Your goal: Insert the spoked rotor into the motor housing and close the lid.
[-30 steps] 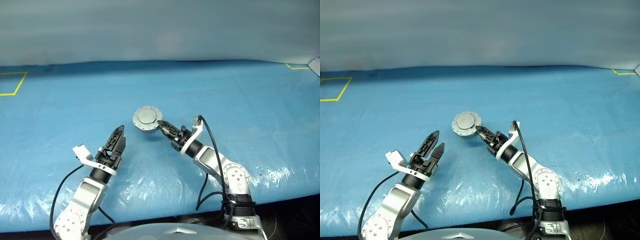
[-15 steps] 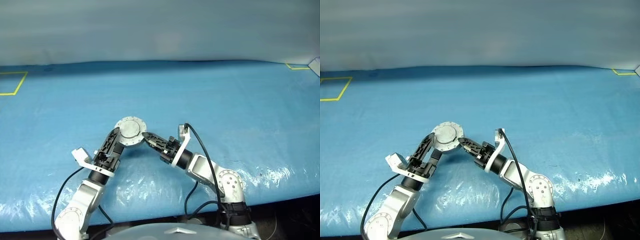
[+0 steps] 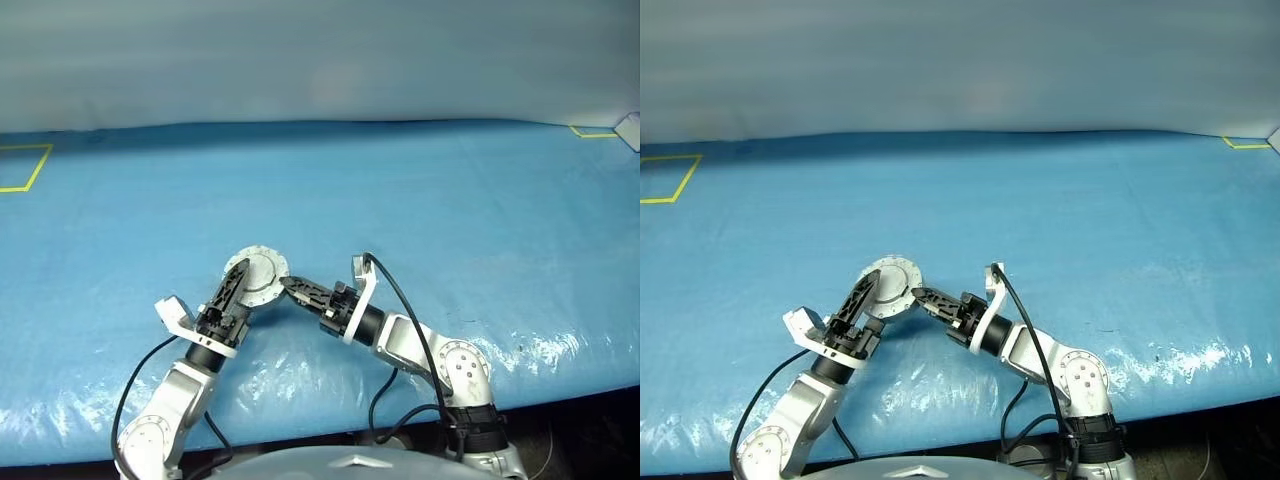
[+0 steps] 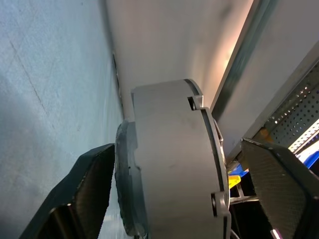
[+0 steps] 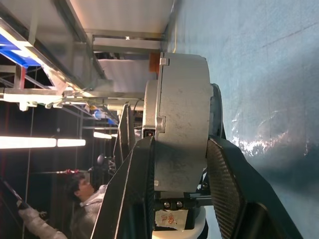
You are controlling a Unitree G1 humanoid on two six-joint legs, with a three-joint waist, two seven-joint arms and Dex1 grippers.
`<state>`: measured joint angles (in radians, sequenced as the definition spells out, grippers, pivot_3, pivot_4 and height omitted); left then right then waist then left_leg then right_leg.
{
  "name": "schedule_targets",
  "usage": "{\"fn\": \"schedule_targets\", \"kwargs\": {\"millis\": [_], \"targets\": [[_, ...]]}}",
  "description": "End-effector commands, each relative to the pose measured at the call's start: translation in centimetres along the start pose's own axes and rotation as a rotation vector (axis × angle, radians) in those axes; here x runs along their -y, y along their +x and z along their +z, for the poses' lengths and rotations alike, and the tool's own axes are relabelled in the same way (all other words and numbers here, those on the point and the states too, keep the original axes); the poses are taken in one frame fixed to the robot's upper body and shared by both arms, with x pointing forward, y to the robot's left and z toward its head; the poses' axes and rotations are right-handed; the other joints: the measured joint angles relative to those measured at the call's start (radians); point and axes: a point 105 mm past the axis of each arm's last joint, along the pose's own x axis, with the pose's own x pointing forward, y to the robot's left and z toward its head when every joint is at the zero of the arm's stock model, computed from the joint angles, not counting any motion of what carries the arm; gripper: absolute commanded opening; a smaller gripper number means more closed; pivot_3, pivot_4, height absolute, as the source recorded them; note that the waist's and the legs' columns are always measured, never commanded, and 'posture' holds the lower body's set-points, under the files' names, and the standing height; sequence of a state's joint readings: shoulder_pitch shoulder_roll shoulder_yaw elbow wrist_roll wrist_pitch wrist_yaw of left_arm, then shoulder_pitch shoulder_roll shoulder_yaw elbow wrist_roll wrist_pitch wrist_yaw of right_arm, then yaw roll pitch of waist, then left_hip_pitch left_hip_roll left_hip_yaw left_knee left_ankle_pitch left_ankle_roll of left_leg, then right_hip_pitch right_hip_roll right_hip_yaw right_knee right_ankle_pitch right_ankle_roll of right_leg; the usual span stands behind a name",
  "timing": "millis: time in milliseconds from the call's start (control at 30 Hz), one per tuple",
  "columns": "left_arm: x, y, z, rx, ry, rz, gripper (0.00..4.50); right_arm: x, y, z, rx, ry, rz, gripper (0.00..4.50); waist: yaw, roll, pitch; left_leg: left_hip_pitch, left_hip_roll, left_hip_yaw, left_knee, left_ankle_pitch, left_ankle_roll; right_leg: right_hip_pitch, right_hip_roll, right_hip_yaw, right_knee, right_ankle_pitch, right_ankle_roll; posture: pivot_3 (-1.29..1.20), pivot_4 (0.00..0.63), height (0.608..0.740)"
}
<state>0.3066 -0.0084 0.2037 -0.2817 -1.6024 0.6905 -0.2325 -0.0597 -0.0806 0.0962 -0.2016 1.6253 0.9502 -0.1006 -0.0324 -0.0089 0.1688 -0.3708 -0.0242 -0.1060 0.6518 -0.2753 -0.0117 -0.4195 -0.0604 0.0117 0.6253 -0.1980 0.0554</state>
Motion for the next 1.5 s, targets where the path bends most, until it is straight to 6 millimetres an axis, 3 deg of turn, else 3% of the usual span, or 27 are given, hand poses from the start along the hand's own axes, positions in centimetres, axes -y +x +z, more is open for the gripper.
{"fn": "schedule_targets", "kwargs": {"millis": [33, 167, 333, 500, 600, 700, 800, 967, 1267, 1500], "targets": [[1.7, 0.7, -0.8, -0.018, -0.014, -0.049, 2.57, -3.1, 0.2, 0.2, 0.011, -0.118, 0.127, 1.16, 0.001, 0.0, 0.0, 0.0, 0.0, 0.0, 0.0, 0.0, 0.0, 0.0, 0.0, 0.0, 0.0, 0.0, 0.0, 0.0, 0.15, 0.74], [2.0, 1.1, -1.2, -0.021, -0.032, -0.041, 2.45, -2.9, 0.1, 0.7, 0.042, -0.174, 0.114, 1.16, 0.002, 0.0, 0.0, -0.004, 0.0, 0.0, 0.001, 0.0, 0.0, -0.003, 0.0, 0.0, 0.0, 0.0, 0.0, 0.0, 0.15, 0.74], [2.4, 1.8, -0.5, 0.009, 0.008, -0.037, 2.45, -2.1, -0.7, 1.7, 0.097, -0.264, 0.072, 2.86, 0.004, 0.0, 0.0, -0.007, -0.001, 0.0, 0.002, 0.0, 0.0, -0.006, 0.0, 0.0, 0.001, 0.001, 0.001, 0.0, 0.15, 0.74], [1.9, 3.0, 2.2, 0.082, 0.097, 0.021, 2.45, -0.3, -2.2, 2.0, 0.088, -0.452, -0.051, 4.48, 0.012, 0.0, 0.0, -0.006, -0.001, 0.0, 0.004, 0.0, 0.0, -0.005, 0.0, 0.0, 0.001, 0.001, 0.002, 0.0, 0.15, 0.74], [1.5, 4.4, 3.9, 0.112, 0.174, 0.056, 2.45, 0.4, -3.1, 2.3, 0.102, -0.572, -0.096, 4.5, 0.012, 0.0, -0.001, -0.006, -0.001, 0.0, 0.005, 0.0, 0.0, -0.005, 0.0, 0.0, 0.001, 0.002, 0.002, 0.0, 0.15, 0.74], [1.0, 6.6, 6.5, 0.166, 0.217, 0.106, 2.45, 0.5, -4.0, 3.2, 0.185, -0.842, -0.162, 4.5, 0.02, -0.001, 0.0, -0.006, -0.001, 0.0, 0.006, 0.0, 0.0, -0.004, 0.0, 0.0, 0.002, 0.003, 0.003, 0.0, 0.15, 0.74], [0.5, 8.6, 8.3, 0.188, 0.228, 0.132, 2.45, 1.0, -4.6, 3.4, 0.221, -0.99, -0.207, 4.5, 0.017, -0.002, -0.001, -0.007, -0.001, 0.001, 0.008, 0.0, 0.0, -0.004, 0.001, 0.001, 0.001, 0.005, 0.007, 0.0, 0.15, 0.74], [-0.2, 11.2, 9.5, 0.188, 0.249, 0.168, 2.45, 3.0, -5.0, 3.3, 0.189, -1.2, -0.335, 4.5, 0.017, -0.003, -0.001, -0.007, -0.002, 0.001, 0.009, 0.001, -0.001, -0.004, 0.001, 0.001, 0.001, 0.008, 0.008, 0.0, 0.15, 0.74], [-1.8, 14.5, 10.9, 0.216, 0.315, 0.238, 2.45, 4.3, -4.9, 2.2, 0.178, -1.189, -0.373, 4.5, 0.018, -0.005, 0.001, -0.007, -0.002, 0.001, 0.009, 0.001, -0.002, -0.004, 0.001, 0.001, 0.001, 0.01, 0.005, 0.0, 0.15, 0.74], [-3.7, 14.6, 11.6, 0.22, 0.347, 0.333, 2.45, 4.6, -4.6, 1.4, 0.129, -1.149, -0.349, 4.5, 0.017, -0.005, 0.001, -0.007, -0.002, 0.001, 0.009, 0.001, -0.002, -0.004, 0.001, 0.001, 0.001, 0.011, 0.005, 0.0, 0.15, 0.74]]}}
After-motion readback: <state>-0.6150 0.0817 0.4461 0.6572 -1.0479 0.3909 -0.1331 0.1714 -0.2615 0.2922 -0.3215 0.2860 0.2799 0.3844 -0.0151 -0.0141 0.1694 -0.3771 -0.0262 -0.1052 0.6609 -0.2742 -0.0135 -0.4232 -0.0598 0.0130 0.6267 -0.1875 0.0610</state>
